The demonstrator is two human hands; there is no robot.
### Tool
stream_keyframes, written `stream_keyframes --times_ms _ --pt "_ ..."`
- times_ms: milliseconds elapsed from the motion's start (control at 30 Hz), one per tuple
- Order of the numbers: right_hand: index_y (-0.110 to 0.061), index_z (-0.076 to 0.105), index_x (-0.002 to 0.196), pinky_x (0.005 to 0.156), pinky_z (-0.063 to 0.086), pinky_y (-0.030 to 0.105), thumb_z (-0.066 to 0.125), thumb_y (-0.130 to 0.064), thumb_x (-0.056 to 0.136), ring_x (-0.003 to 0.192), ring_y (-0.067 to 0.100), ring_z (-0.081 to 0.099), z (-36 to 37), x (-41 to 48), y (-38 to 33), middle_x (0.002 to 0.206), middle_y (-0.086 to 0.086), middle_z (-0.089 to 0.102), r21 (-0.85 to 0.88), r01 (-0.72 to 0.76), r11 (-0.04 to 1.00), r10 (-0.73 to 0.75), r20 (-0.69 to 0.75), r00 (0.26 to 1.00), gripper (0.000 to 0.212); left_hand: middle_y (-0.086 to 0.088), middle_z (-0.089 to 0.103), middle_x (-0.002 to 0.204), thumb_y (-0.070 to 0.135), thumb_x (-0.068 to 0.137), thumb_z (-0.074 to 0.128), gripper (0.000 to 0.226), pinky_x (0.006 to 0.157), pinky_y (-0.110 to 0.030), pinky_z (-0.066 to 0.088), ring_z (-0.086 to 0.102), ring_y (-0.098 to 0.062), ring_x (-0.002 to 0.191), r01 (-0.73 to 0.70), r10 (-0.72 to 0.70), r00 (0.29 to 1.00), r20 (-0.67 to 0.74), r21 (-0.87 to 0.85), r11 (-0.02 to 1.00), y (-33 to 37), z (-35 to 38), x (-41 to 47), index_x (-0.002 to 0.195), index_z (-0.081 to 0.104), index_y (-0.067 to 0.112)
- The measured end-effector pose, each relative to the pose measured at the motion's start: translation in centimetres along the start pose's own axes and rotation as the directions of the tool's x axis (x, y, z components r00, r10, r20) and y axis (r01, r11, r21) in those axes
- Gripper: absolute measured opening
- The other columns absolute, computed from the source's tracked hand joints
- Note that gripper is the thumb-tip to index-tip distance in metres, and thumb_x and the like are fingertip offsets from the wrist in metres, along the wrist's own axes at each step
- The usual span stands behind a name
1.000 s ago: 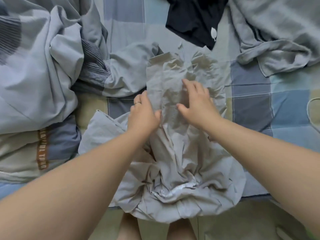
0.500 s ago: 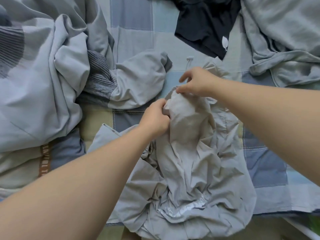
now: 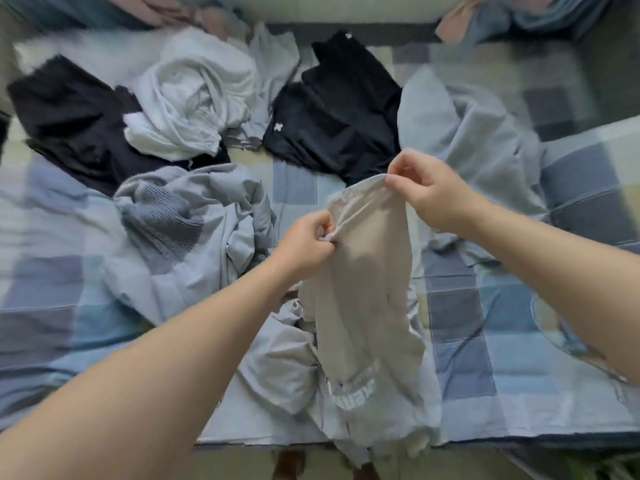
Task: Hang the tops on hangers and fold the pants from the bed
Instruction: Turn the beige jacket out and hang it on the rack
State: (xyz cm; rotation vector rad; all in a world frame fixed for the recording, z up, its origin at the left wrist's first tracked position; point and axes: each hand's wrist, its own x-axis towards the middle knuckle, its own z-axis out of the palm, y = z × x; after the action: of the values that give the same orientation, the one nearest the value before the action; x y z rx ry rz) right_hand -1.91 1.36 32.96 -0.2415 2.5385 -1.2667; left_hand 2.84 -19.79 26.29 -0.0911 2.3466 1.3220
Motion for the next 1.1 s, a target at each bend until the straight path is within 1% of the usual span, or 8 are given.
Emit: stream_keyframes --times_ms 133,267,367,467,533,633,833,1100 --pt "-0.018 0.056 0.081 0.053 0.035 0.009 0.057 -0.001 0.098 0.051 -0.004 0.047 -10.3 -2.4 -12.5 0.058 -0.022 0.058 0.003 0.206 0.979 -0.204 -0.111 0.973 0.024 0.002 0.05 0.082 0.011 0.08 0.062 0.024 0.059 -0.03 0.036 0.042 -0.012 0.063 -0.21 0.209 0.97 -0.126 0.01 0.978 13.1 -7.0 -3.7 0.068 0.043 0.019" --pt "-0.011 0.062 0.086 0.062 0.04 0.032 0.06 -0.001 0.097 0.064 0.013 0.049 -18.1 -6.4 -22.6 0.073 0.0 0.06 -0.024 0.363 0.931 -0.361 -0.178 0.915 0.014 0.004 0.058 0.123 0.006 0.082 0.071 0.03 0.082 -0.02 0.04 0.058 -0.009 0.102 -0.424 0.419 0.882 -0.219 0.026 0.906 24.6 -12.0 -8.1 0.066 0.05 0.02" --pt "-0.013 0.064 0.087 0.064 0.043 0.028 0.061 -0.003 0.096 0.064 0.013 0.051 -21.8 -10.0 -28.5 0.072 -0.001 0.061 -0.11 0.46 0.881 -0.473 -0.171 0.864 0.014 0.009 0.053 0.135 0.007 0.081 0.076 0.026 0.089 -0.02 0.041 0.051 -0.008 0.123 -0.572 0.549 0.789 -0.277 -0.006 0.82 31.6 -14.6 -11.5 0.091 0.055 0.02" --pt "-0.015 0.065 0.087 0.065 0.044 0.028 0.061 -0.004 0.095 0.066 0.017 0.054 -24.3 -13.1 -32.1 0.075 0.006 0.065 -0.167 0.52 0.838 -0.544 -0.174 0.821 0.014 0.006 0.063 0.122 0.009 0.082 0.079 0.043 0.084 -0.013 0.045 0.058 -0.007 0.112 -0.657 0.637 0.735 -0.232 -0.013 0.754 36.5 -16.1 -14.8 0.114 0.057 0.027" --pt "-0.015 0.065 0.086 0.069 0.044 0.031 0.063 -0.005 0.095 0.07 0.02 0.053 -25.5 -14.7 -33.2 0.079 0.009 0.063 -0.18 0.552 0.814 -0.58 -0.207 0.788 0.013 -0.005 0.066 0.087 0.009 0.086 0.075 0.015 0.072 -0.028 0.049 0.06 -0.013 0.079 -0.682 0.669 0.717 -0.195 -0.002 0.731 38.2 -16.0 -16.6 0.094 0.064 0.012" --pt "-0.011 0.064 0.085 0.064 0.039 0.028 0.067 -0.005 0.093 0.065 0.015 0.047 -26.7 -16.6 -32.9 0.07 -0.002 0.055 -0.16 0.568 0.807 -0.59 -0.269 0.761 0.01 0.01 0.042 0.059 0.017 0.089 0.065 0.027 0.053 -0.024 0.033 0.039 -0.009 0.055 -0.716 0.694 0.673 -0.257 0.012 0.698 38.8 -14.9 -18.0 0.068 0.05 0.01" --pt "-0.011 0.061 0.079 0.052 0.032 0.022 0.077 -0.011 0.087 0.055 0.014 0.037 -26.3 -19.4 -27.8 0.058 0.001 0.045 -0.016 0.519 0.854 -0.507 -0.243 0.827 0.018 0.009 0.042 0.057 0.008 0.093 0.061 0.023 0.045 -0.016 0.028 0.034 -0.005 0.05 -0.776 0.715 0.61 -0.341 -0.074 0.627 38.8 -11.6 -20.3 0.073 0.063 0.019" --pt "-0.011 0.047 0.064 0.052 0.028 0.02 0.071 -0.013 0.091 0.053 0.004 0.035 -18.4 -20.8 -11.6 0.058 -0.011 0.04 0.099 0.161 0.982 -0.157 -0.05 0.986 0.037 -0.011 0.044 0.075 0.004 0.097 0.057 0.017 0.059 -0.03 0.028 0.036 -0.021 0.072 -0.651 0.553 0.757 -0.348 -0.334 0.681 34.5 -4.2 -20.8 0.082 0.062 0.0"
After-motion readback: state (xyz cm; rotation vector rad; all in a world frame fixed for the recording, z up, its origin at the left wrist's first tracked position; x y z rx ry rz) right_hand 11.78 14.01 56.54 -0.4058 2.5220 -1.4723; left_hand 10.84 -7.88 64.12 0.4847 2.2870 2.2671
